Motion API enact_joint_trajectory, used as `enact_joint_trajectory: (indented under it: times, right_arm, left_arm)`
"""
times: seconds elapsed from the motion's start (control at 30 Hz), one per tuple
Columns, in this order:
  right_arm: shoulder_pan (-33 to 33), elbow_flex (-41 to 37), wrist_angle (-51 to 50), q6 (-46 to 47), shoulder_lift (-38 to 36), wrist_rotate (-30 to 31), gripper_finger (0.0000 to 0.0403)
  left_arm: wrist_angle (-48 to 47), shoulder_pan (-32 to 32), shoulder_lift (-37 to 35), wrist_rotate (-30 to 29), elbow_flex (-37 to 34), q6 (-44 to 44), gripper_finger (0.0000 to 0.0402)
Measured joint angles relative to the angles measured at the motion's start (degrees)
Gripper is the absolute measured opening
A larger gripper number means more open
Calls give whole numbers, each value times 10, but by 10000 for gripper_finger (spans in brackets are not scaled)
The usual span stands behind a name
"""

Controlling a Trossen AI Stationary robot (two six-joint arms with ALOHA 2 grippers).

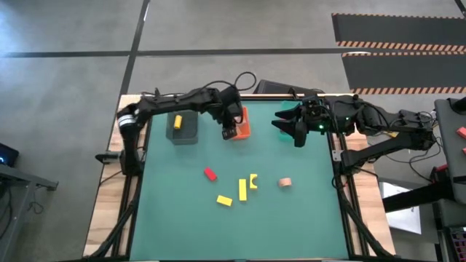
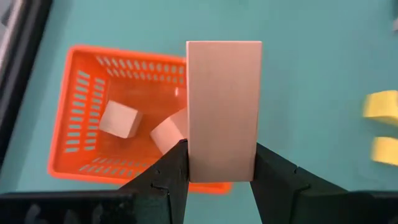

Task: Sort & place blocks by color
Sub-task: Put the brown block into the orange bin

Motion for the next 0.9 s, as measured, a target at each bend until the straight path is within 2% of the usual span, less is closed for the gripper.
enact_joint_trajectory:
  times: [0.27,0.37,0.73,0.9]
  right_arm:
    - [0,-6,0,8,1,1,224]
    - [0,-8,-1,9,1,2,224]
    - [0,-13,-1,9,1,15,224]
    - [0,-13,0,9,1,15,224]
  left_arm:
    - [15,17,57,-32,-1,-3,123]
    - [24,20,63,-50,-3,-11,123]
    - [44,22,67,-62,-13,-13,125]
    - [44,22,67,-86,-13,-13,148]
